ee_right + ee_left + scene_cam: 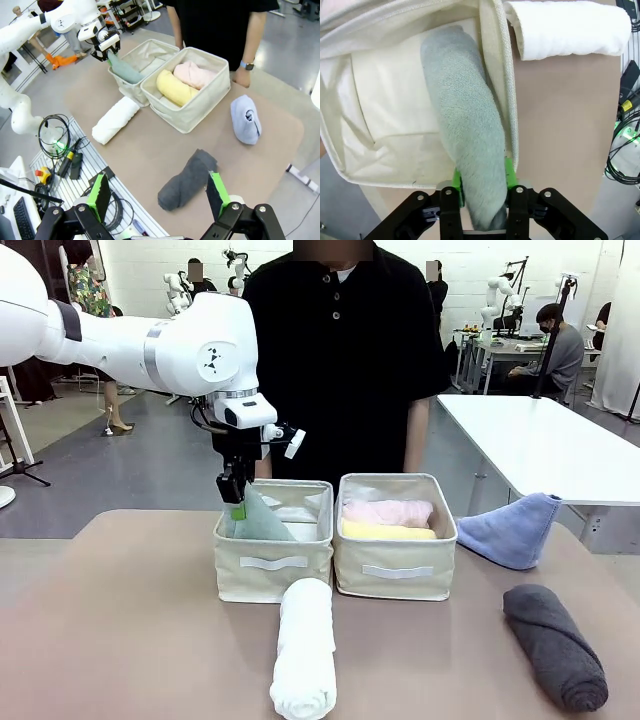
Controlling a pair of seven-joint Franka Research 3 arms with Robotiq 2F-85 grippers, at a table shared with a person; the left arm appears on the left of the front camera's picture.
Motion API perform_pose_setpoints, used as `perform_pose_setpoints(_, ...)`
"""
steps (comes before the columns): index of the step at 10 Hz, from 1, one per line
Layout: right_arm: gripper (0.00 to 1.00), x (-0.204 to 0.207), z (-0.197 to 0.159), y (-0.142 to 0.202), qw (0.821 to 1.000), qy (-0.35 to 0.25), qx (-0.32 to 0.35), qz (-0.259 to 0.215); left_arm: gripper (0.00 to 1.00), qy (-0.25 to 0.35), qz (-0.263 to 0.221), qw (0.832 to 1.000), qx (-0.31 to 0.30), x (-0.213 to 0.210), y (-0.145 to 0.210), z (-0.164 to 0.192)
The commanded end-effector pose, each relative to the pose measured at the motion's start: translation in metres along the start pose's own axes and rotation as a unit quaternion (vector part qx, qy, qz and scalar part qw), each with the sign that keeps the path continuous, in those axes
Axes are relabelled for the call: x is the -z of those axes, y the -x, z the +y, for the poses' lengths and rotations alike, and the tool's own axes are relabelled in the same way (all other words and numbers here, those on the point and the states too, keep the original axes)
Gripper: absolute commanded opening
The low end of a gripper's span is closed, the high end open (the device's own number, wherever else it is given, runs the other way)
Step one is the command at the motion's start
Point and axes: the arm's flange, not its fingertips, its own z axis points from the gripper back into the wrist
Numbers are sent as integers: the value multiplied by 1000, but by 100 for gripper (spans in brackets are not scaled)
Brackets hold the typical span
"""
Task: Sort the towels based on their folding style.
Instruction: Pick up one triangle-folded towel and place it in the left Fabric basket.
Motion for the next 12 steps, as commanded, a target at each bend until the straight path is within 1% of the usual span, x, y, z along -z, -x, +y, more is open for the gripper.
perform_pose_setpoints(1, 100, 1, -1, -1, 1000, -11, -5, -12, 100, -12, 4, 1000, 15, -2, 6, -4)
perform_pose_setpoints(7, 100, 1, -1, -1, 1000, -11, -5, -12, 100, -9, 6, 1000, 16, -6, 6, -6)
perform_pose_setpoints(8, 100, 1, -1, -1, 1000, -11, -5, -12, 100, -11, 7, 1000, 16, -8, 7, -9)
perform_pose_setpoints(9, 100, 1, -1, -1, 1000, -11, -5, -12, 100, -13, -4, 1000, 8, -18, 11, -16)
perform_pose_setpoints(10, 100, 1, -1, -1, 1000, -11, -5, -12, 100, -16, -24, 999, -19, -46, 30, -39)
perform_pose_setpoints(11, 100, 1, -1, -1, 1000, -11, -5, -12, 100, -13, -92, 995, -31, -88, 66, -75)
perform_pose_setpoints(12, 100, 1, -1, -1, 1000, -11, -5, -12, 100, -31, -141, 988, -50, -127, 112, -114)
